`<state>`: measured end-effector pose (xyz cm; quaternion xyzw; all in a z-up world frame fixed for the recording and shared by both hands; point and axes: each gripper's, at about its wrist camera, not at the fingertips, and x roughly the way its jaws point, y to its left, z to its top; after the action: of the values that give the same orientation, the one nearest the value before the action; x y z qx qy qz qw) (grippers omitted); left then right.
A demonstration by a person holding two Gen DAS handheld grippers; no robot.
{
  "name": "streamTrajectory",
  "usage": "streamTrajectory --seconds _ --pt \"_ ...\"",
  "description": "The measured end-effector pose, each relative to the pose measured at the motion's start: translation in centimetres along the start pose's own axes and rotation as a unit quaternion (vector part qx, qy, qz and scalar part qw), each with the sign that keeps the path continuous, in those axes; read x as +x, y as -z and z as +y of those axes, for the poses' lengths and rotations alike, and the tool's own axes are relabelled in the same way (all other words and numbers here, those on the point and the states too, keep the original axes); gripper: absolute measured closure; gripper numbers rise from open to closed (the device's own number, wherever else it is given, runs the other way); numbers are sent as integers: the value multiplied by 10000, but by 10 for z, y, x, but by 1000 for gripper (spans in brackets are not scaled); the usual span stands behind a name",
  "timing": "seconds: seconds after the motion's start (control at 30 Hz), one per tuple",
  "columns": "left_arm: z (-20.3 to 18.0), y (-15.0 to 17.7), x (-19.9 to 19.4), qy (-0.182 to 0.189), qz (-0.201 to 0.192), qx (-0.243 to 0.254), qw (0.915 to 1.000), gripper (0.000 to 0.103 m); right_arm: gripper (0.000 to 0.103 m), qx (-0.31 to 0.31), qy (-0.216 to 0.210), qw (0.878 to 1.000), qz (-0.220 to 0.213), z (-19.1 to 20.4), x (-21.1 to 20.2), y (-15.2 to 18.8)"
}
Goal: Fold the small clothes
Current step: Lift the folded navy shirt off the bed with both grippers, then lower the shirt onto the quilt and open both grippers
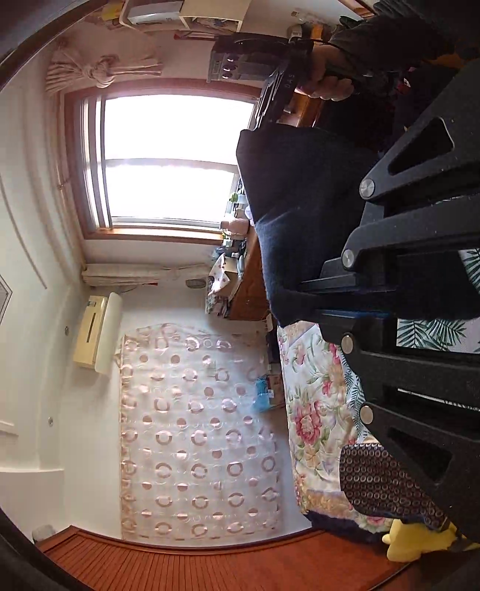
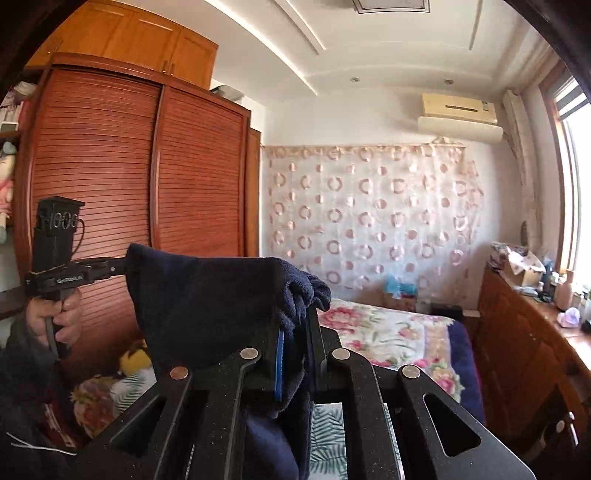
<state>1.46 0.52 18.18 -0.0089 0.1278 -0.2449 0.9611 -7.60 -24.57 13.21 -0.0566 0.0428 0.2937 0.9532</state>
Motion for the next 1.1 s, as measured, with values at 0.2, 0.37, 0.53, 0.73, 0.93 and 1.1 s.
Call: streamTrajectory --seconds 0.2,0.37,0.53,0.73,0.93,1.1 --pt "49 30 65 -341 442 -159 9983 95 94 51 -7 9983 572 -47 67 11" --pt "120 99 171 -851 1550 -402 9834 74 83 30 540 9797 1932 -92 220 65" --pt "125 164 197 -858 2193 -456 9708 51 74 153 1169 9466 3000 -138 294 135" --pt "96 203 176 -843 2427 -447 9654 50 73 419 925 9463 3068 -138 254 153" --pt "54 228 140 -560 2513 -437 9653 50 73 718 429 9494 3027 -109 176 183" --pt "31 253 123 -298 2619 -540 9631 51 73 1026 297 9422 3177 -92 129 219"
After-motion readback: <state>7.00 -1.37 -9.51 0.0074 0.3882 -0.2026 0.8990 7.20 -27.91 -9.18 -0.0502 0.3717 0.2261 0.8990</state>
